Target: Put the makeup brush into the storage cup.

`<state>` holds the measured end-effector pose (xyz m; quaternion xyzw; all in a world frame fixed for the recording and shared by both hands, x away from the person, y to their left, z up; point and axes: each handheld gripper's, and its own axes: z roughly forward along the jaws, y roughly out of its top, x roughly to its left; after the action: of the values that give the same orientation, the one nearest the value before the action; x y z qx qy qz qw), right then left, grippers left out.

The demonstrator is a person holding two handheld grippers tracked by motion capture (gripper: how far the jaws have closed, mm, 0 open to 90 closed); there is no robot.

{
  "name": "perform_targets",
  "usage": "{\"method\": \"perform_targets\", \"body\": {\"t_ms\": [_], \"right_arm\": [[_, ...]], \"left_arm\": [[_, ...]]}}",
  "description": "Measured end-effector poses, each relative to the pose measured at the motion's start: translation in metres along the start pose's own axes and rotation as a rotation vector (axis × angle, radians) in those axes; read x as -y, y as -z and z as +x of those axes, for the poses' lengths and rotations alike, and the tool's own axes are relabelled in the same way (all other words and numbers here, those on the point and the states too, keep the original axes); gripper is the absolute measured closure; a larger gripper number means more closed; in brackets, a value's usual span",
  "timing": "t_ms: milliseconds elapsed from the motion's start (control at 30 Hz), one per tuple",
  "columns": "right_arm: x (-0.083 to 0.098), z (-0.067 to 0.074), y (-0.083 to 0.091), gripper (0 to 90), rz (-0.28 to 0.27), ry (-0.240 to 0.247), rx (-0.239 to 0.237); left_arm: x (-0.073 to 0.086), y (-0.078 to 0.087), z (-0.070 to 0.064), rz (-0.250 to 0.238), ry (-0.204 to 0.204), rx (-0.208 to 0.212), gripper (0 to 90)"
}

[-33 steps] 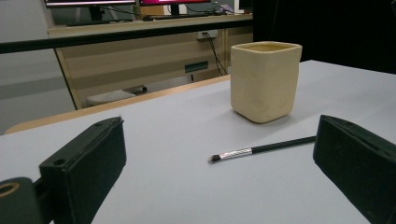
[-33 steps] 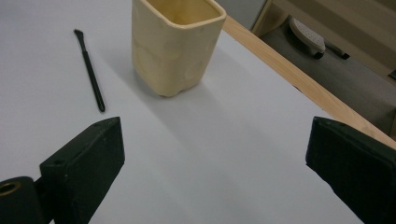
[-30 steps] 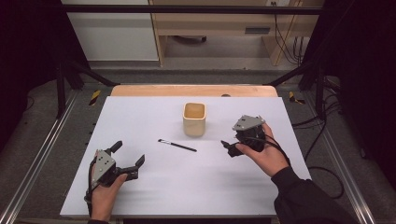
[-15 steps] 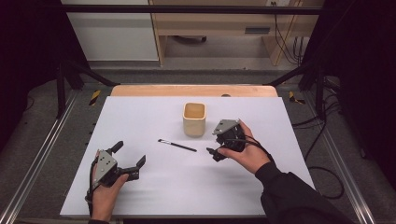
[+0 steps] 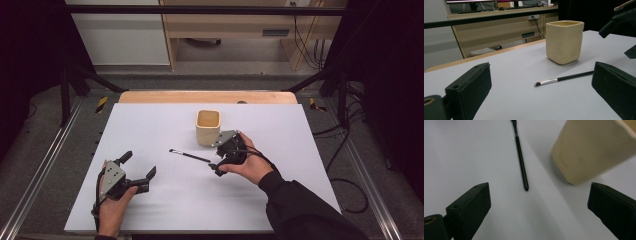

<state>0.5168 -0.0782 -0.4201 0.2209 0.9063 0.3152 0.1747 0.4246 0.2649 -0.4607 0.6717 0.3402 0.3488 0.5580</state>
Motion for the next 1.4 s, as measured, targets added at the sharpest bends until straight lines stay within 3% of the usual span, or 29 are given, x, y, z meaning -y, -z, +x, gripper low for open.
{"method": "perform_targets", "body": {"t_ms": [300,633,1400], "right_arm": [[-0.012,0.008,-0.009,5.6,-0.006,0.037,-0.027],[-0.014,0.006,-0.025,5.6,-0.018,-0.027,-0.039],[-0.023,0.013,-0.048,6.1,0.02,-0.016,-0.075]], "left_arm": [[0.0,-0.001,0.0,0.001,-0.002,0.003,2.4],[0.0,-0.001,0.0,0.003,-0.002,0.006,2.3],[0.001,-0.004,-0.001,0.01,-0.007,0.019,2.4]]}}
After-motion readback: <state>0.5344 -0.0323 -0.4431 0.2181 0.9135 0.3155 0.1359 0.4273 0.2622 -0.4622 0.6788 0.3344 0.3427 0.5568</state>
